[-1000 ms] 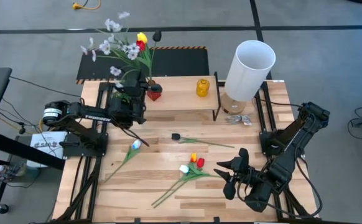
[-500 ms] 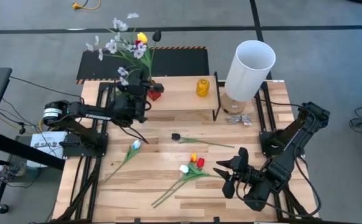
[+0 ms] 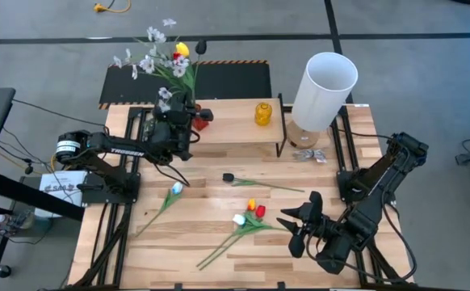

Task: Pick and place flowers into a vace then onto a shelf
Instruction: Put the white flowers into the red vase on the shelf

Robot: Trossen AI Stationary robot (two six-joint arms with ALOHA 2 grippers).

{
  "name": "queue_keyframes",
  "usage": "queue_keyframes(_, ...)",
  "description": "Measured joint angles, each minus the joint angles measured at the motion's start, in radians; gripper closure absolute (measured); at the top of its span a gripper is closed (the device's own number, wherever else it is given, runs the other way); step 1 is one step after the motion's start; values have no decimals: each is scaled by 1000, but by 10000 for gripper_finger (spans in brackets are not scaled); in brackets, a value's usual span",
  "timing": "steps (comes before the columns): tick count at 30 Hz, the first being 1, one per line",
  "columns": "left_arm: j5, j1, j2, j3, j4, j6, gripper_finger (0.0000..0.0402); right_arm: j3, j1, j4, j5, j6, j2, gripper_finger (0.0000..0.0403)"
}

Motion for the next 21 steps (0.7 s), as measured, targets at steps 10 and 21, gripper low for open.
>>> queue_keyframes(10, -43, -22, 0, 0, 3, 13, 343, 0, 0, 2, 0, -11, 0, 280)
queue_keyframes(21, -29, -60, 0, 0, 4, 76, 300, 0, 0, 3, 0, -16, 0, 280)
